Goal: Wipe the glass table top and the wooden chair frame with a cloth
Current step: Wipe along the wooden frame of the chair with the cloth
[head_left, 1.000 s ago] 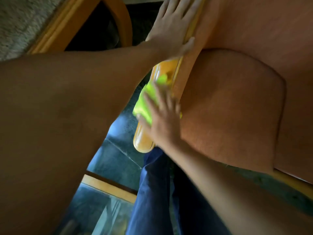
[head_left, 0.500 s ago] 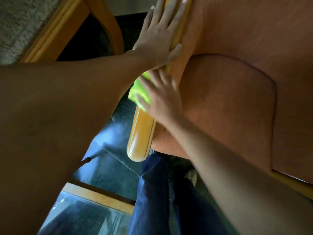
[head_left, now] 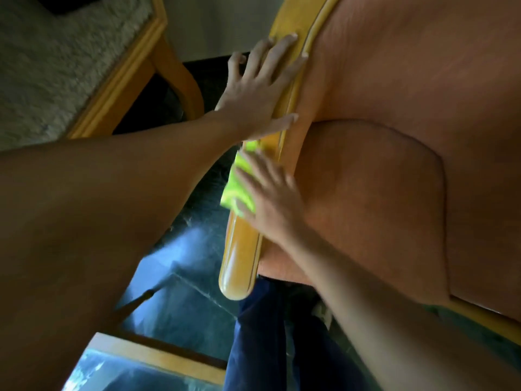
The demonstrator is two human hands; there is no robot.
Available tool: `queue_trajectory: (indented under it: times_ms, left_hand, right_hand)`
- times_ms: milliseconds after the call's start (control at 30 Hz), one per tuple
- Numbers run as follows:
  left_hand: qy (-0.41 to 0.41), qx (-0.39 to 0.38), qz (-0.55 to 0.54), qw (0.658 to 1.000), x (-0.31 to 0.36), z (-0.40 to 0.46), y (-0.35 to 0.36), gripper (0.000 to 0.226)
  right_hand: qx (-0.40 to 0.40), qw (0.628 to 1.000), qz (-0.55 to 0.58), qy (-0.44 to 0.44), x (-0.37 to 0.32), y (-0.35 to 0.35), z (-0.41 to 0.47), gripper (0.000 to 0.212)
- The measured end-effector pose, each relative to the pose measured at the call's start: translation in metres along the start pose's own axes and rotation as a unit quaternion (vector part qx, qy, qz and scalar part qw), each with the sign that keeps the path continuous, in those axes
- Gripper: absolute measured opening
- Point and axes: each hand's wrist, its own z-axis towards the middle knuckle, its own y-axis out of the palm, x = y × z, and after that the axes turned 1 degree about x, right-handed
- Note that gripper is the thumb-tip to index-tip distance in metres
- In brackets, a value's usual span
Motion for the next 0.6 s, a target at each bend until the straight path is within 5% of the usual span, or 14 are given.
queue_trajectory:
  times_ms: [133, 333, 500, 600]
  left_hand:
    - [-0.021, 0.001, -0.003, 1.0, -0.026, 0.047, -0.025, 0.091]
    - [-0.027, -0.007, -0.053, 0.998, -0.024, 0.059, -0.023, 0.084]
    - [-0.016, 0.014, -0.066, 0.998, -0.033, 0.068, -0.021, 0.082]
    - [-0.008, 0.006, -0.064, 0.998, -0.032, 0.063, -0.014, 0.083]
  right_hand:
    - [0.06, 0.997, -0.024, 0.044, 0.013, -0.014, 0.046, 0.059]
    - [-0.053, 0.995, 0.077, -0.042, -0.042, 0.013, -0.062, 0.059]
    - [0.069, 0.997, -0.04, 0.012, 0.037, -0.023, 0.068, 0.068]
    - [0.066, 0.997, -0.017, 0.032, 0.022, -0.011, 0.057, 0.077]
